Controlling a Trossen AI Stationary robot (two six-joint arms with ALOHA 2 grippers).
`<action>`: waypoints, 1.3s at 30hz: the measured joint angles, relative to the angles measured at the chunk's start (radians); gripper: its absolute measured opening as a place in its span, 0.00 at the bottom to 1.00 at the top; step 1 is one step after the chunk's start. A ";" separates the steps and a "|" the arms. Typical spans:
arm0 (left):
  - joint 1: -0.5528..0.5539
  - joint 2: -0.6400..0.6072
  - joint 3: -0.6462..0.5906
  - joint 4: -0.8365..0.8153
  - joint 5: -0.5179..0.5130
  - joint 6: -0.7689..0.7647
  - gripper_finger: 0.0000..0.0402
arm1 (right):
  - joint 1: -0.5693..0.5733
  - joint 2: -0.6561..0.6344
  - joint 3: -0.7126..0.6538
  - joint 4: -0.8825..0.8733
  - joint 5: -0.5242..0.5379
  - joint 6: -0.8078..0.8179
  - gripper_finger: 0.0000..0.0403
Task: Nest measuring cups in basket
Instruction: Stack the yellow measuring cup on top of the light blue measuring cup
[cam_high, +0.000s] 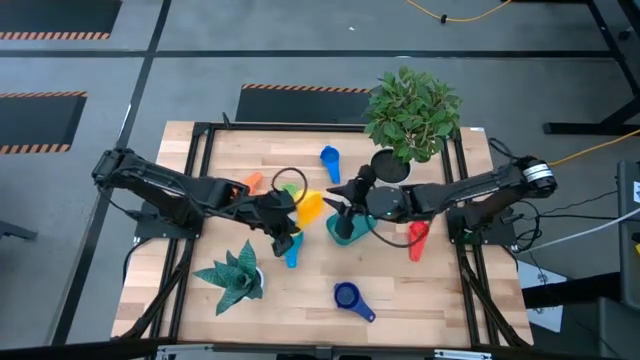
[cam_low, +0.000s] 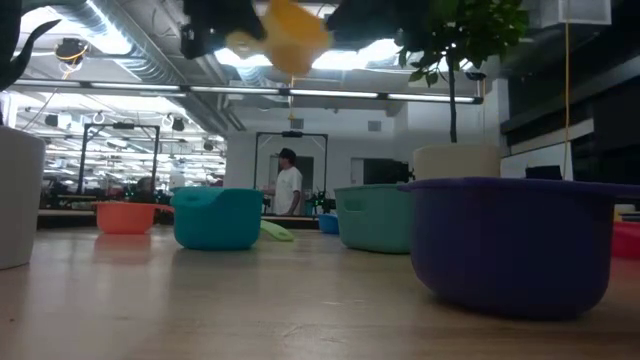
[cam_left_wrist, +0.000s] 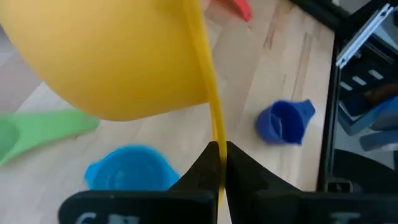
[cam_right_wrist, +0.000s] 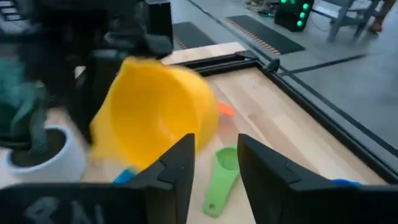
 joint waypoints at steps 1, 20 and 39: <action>0.000 -0.023 0.000 -0.013 0.000 -0.001 0.01 | 0.007 -0.018 0.000 -0.021 0.002 -0.015 0.31; 0.040 -0.412 -0.604 0.630 0.149 -0.259 0.00 | 0.023 -0.088 0.000 -0.292 -0.043 0.034 0.31; -0.013 -0.296 -0.880 1.113 0.157 -0.501 0.00 | -0.056 0.142 0.000 0.179 -0.057 -0.014 0.31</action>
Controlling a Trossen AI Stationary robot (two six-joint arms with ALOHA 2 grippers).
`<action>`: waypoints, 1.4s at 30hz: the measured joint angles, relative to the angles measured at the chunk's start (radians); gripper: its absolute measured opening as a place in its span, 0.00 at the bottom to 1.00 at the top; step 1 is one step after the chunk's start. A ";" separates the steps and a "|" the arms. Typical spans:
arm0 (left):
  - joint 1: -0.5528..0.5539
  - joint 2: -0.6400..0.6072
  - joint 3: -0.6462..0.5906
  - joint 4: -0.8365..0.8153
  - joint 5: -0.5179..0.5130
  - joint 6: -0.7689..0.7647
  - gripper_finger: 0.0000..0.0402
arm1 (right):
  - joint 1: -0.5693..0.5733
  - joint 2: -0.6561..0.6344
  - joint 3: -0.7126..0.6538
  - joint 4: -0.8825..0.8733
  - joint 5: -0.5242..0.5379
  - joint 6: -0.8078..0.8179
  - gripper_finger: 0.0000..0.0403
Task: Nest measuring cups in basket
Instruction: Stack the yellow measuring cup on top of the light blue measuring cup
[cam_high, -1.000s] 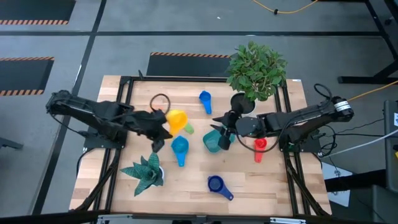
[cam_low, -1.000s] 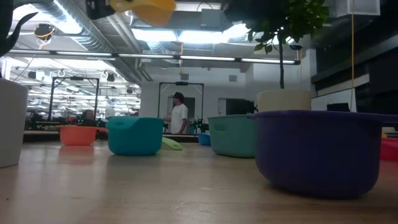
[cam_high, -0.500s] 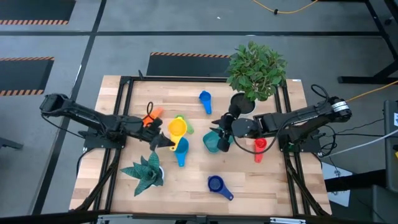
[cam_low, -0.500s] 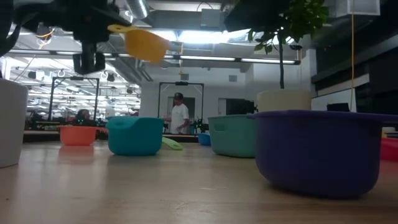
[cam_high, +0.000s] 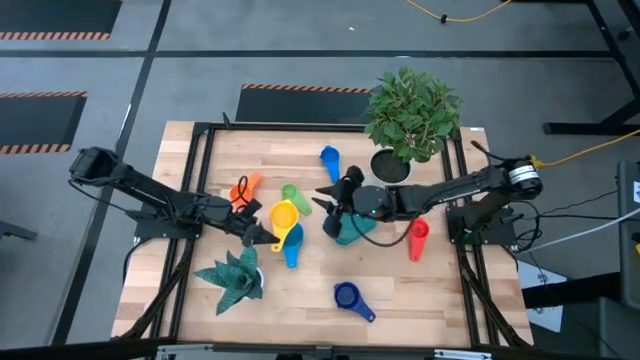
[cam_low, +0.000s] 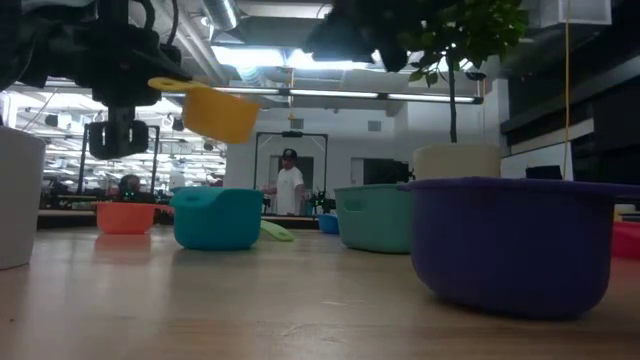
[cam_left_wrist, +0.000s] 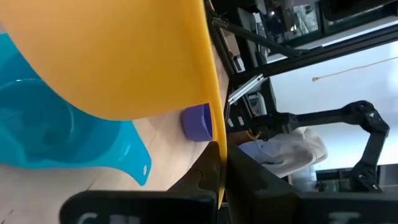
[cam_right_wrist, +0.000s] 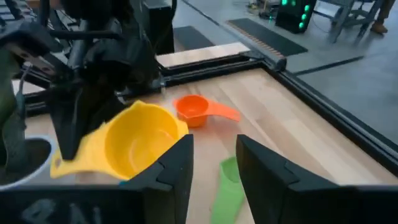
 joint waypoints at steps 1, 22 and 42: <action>-0.002 0.008 0.000 0.007 0.000 0.000 0.00 | -0.004 0.015 0.000 0.030 -0.015 0.000 0.31; -0.007 0.033 0.001 0.013 0.004 0.005 0.00 | -0.098 0.257 0.274 -0.161 -0.365 0.105 0.31; -0.007 0.033 0.000 0.012 0.025 0.004 0.00 | -0.098 0.325 0.297 -0.198 -0.360 0.133 0.31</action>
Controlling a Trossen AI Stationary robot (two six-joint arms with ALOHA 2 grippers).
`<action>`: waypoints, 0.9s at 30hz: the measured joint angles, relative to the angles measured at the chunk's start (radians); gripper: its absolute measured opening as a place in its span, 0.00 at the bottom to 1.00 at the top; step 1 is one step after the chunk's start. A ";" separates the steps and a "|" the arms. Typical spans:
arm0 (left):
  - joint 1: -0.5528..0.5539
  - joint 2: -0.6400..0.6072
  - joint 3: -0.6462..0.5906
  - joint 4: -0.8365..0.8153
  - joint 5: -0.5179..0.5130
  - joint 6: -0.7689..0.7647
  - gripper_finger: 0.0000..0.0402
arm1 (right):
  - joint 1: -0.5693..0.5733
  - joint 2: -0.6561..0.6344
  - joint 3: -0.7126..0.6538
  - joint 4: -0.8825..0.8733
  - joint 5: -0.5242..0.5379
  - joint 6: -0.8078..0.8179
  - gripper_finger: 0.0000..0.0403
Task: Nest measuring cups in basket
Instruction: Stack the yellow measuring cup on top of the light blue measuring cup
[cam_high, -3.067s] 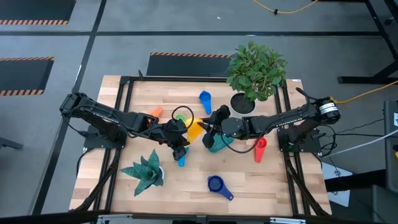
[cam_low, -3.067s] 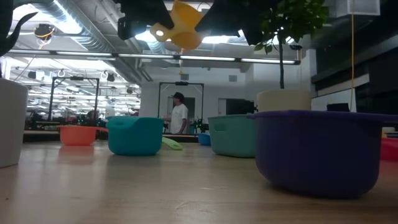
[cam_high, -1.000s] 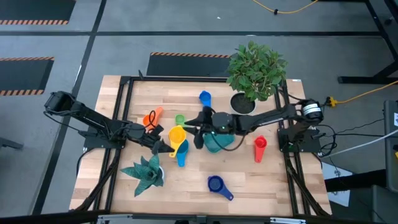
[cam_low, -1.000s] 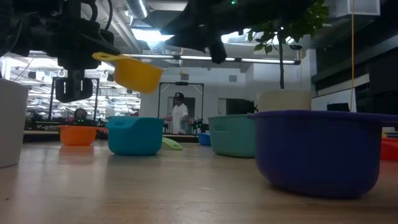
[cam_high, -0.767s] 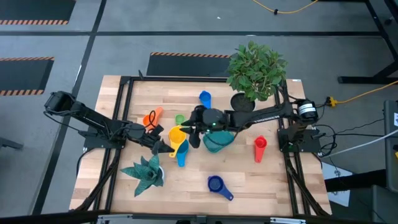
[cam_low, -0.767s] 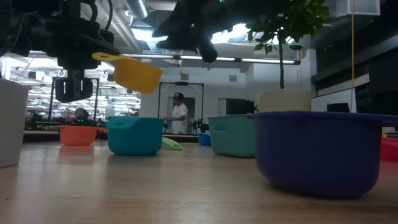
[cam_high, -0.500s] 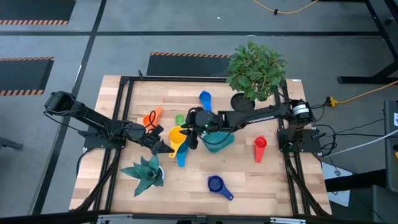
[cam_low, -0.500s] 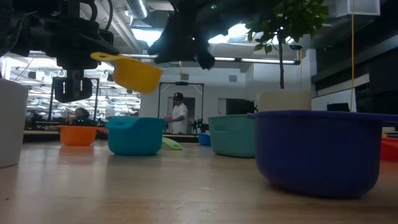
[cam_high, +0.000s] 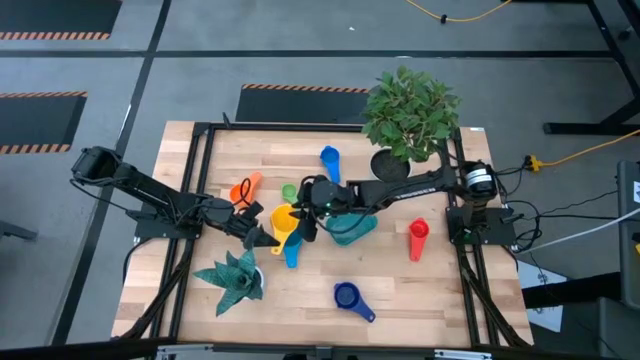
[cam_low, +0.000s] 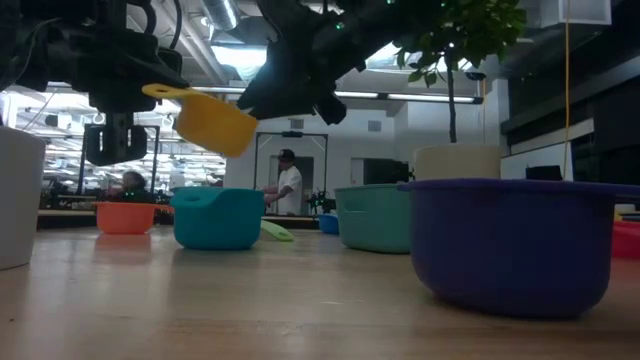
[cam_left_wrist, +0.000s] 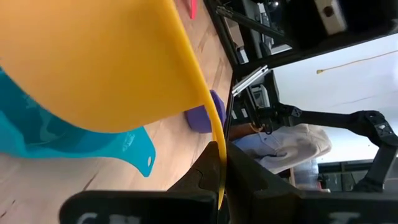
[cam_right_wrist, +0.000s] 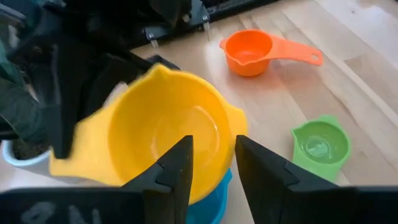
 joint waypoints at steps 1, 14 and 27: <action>0.000 0.000 0.000 0.000 0.002 0.000 0.00 | 0.000 0.002 0.000 -0.005 0.000 0.001 0.31; 0.000 0.000 0.001 0.001 0.005 0.004 0.00 | -0.010 0.002 0.002 -0.010 0.000 0.026 0.30; 0.001 0.000 0.001 -0.003 -0.010 0.008 0.00 | -0.010 0.002 0.002 -0.002 0.003 0.061 0.03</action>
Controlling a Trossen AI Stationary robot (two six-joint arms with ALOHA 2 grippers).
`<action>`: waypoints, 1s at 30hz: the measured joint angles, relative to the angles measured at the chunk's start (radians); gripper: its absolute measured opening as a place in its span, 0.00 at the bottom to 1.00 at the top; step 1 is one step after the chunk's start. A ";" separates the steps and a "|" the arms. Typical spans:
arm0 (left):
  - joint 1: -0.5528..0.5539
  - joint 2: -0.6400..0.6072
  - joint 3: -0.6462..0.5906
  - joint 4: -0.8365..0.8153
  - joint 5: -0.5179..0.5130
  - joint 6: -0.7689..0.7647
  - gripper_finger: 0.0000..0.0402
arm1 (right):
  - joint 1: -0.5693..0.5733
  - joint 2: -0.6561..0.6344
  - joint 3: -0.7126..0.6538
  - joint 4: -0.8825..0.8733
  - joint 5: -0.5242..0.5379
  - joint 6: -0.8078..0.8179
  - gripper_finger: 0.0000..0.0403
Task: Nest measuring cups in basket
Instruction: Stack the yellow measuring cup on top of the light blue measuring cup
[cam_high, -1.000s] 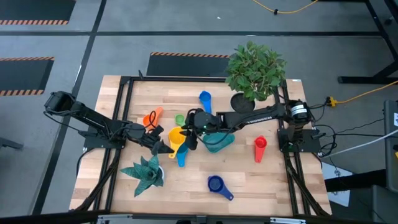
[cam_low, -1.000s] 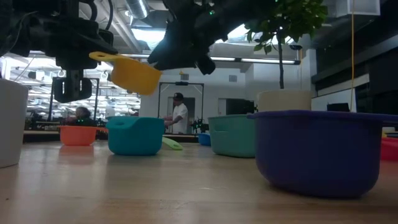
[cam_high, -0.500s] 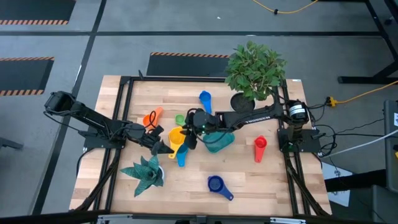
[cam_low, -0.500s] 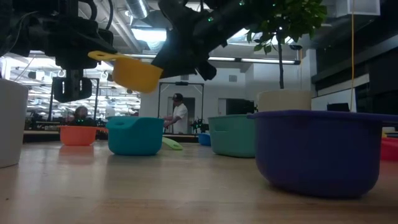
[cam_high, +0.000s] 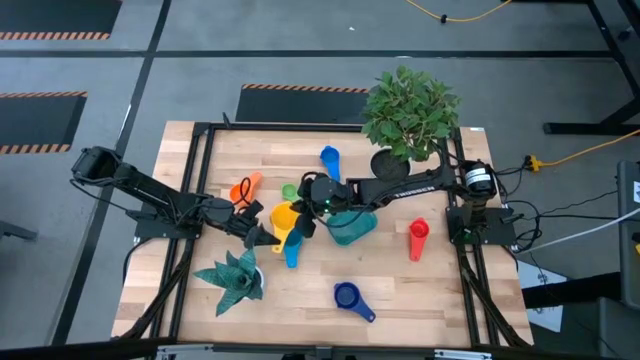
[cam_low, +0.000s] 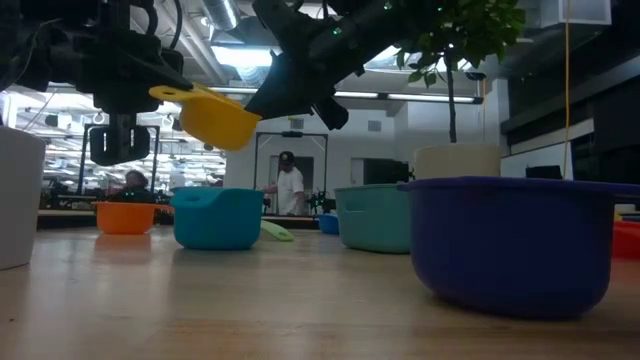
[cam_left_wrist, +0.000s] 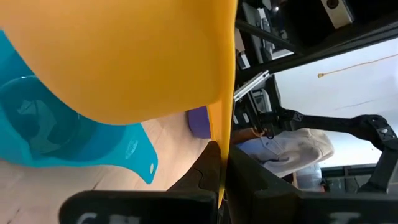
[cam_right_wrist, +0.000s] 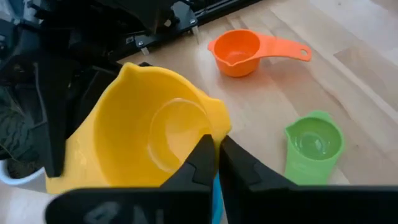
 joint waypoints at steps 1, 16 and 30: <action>0.000 0.000 0.000 0.000 0.002 0.000 0.00 | 0.000 0.000 0.000 -0.001 0.000 0.003 0.03; -0.001 -0.001 0.000 -0.029 -0.005 -0.011 0.15 | -0.003 0.002 -0.005 -0.074 -0.012 -0.048 0.04; 0.000 0.000 -0.001 -0.145 0.064 0.053 0.20 | -0.006 0.002 -0.004 -0.078 -0.098 -0.039 0.03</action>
